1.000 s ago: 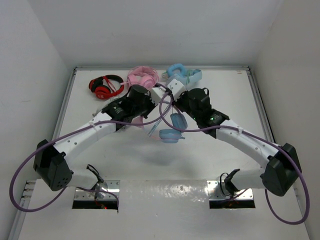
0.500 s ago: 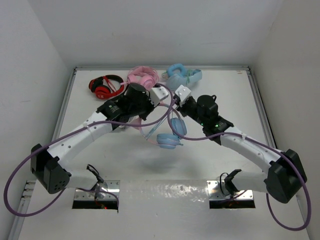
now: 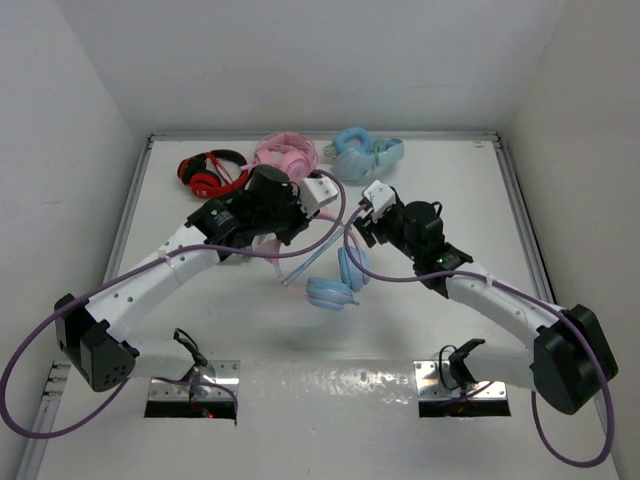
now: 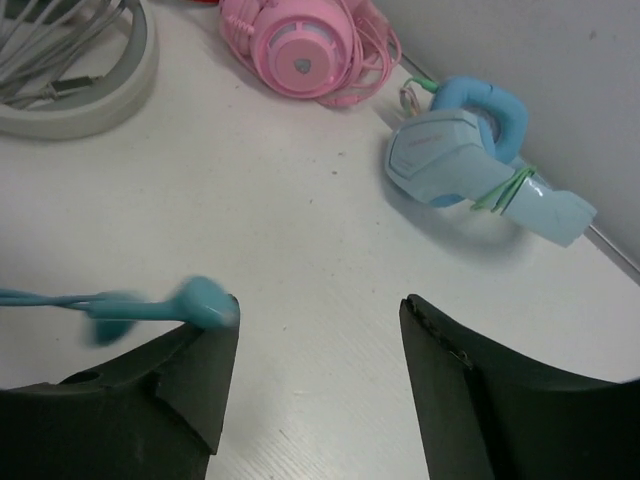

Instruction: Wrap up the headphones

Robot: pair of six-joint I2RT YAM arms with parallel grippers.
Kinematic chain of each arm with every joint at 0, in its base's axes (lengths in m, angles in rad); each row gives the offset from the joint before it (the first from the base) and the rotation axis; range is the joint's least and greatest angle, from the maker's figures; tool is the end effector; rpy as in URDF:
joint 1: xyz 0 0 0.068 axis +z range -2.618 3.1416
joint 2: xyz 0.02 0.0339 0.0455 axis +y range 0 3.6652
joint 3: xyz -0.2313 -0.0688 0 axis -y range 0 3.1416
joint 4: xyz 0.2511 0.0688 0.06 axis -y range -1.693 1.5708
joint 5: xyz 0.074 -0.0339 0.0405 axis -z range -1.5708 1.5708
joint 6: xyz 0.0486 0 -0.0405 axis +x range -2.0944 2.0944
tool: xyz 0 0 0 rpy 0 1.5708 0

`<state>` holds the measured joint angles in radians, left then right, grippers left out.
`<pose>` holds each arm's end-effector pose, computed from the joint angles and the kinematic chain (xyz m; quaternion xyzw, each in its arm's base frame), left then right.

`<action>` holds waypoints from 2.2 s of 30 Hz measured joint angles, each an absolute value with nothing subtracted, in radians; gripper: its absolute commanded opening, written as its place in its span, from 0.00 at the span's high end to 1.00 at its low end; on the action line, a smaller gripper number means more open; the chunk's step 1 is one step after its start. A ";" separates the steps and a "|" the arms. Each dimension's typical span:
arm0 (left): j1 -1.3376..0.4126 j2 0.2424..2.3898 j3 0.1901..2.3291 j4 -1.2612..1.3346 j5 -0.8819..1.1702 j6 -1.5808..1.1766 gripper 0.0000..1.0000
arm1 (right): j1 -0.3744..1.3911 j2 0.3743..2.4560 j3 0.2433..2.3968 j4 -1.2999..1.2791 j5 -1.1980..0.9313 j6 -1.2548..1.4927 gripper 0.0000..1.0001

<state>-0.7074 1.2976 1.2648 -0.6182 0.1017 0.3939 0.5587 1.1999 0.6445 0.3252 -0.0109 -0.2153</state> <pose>0.2308 -0.2038 0.3138 0.4875 0.7508 -0.1142 0.4307 0.2545 0.1598 0.2197 -0.2989 0.7244 0.1103 0.6113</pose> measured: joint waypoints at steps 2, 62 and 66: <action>-0.707 1.298 1.279 -0.634 0.113 0.392 1.00 | 0.558 1.200 0.627 0.331 -0.010 -0.205 0.31; -0.689 1.447 1.320 -0.524 -0.339 0.152 1.00 | 0.567 1.252 0.971 -0.148 -0.067 0.133 0.10; -0.688 1.465 1.320 -0.521 -0.362 0.160 1.00 | 0.568 1.260 0.975 -0.140 -0.067 0.152 0.11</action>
